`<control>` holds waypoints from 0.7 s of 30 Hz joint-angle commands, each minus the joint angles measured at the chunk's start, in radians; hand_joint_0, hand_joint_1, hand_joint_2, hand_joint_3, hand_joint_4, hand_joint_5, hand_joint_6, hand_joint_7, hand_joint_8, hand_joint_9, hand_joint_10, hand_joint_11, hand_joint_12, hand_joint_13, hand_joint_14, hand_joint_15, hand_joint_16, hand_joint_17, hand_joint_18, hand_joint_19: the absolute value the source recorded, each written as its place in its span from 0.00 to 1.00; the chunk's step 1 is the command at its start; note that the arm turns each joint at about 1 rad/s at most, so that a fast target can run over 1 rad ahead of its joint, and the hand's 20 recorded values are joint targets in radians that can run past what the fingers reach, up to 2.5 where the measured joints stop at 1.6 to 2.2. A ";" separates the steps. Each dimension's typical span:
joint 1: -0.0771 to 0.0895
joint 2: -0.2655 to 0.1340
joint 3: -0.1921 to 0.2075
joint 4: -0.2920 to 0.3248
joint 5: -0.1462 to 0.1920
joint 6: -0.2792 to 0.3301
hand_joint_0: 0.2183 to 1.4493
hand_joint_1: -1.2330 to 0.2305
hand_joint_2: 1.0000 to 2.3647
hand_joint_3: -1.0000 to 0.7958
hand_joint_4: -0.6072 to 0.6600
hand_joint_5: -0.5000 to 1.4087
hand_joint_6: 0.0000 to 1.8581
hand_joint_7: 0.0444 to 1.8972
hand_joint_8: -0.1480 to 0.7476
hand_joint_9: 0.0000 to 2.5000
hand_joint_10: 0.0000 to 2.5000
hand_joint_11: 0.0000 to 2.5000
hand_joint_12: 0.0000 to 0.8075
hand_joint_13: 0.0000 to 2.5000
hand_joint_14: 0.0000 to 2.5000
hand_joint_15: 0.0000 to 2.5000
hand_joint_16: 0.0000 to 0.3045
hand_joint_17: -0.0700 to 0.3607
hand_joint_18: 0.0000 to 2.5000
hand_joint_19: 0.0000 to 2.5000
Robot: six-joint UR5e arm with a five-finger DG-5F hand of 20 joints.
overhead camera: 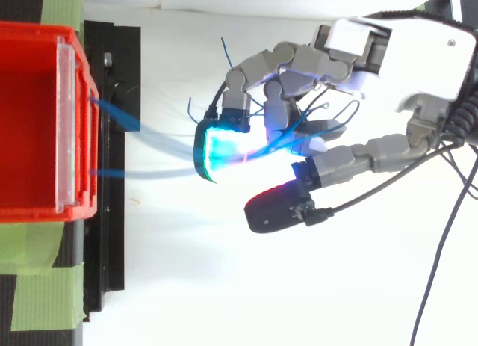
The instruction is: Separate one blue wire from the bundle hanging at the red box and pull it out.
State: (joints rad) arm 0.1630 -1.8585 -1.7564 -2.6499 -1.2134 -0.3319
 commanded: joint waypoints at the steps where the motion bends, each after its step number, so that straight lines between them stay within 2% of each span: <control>1: -0.002 0.012 0.000 0.001 0.000 -0.041 0.41 0.17 0.01 0.39 0.67 0.14 0.46 0.51 0.50 0.23 0.53 0.52 0.44 0.24 0.91 0.53 0.12 0.36 0.38 0.58; 4: -0.003 0.016 0.000 -0.001 0.000 -0.053 0.40 0.17 0.01 0.35 0.67 0.14 0.46 0.50 0.51 0.23 0.54 0.52 0.43 0.23 0.92 0.53 0.12 0.36 0.37 0.58; 8: -0.003 0.015 0.000 0.001 0.000 -0.056 0.34 0.23 0.01 0.32 0.67 0.14 0.46 0.50 0.51 0.24 0.54 0.52 0.43 0.23 0.93 0.51 0.12 0.35 0.37 0.59; 9: -0.003 0.015 0.000 0.001 0.000 -0.056 0.31 0.28 0.01 0.32 0.68 0.14 0.46 0.50 0.52 0.25 0.53 0.52 0.44 0.23 0.94 0.51 0.12 0.35 0.37 0.58; 21: -0.003 0.015 0.000 0.001 0.003 -0.058 0.29 0.42 0.00 0.32 0.67 0.16 0.44 0.51 0.51 0.30 0.52 0.52 0.43 0.25 0.94 0.49 0.12 0.35 0.37 0.58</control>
State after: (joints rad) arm 0.1592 -1.8436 -1.7564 -2.6500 -1.2130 -0.3891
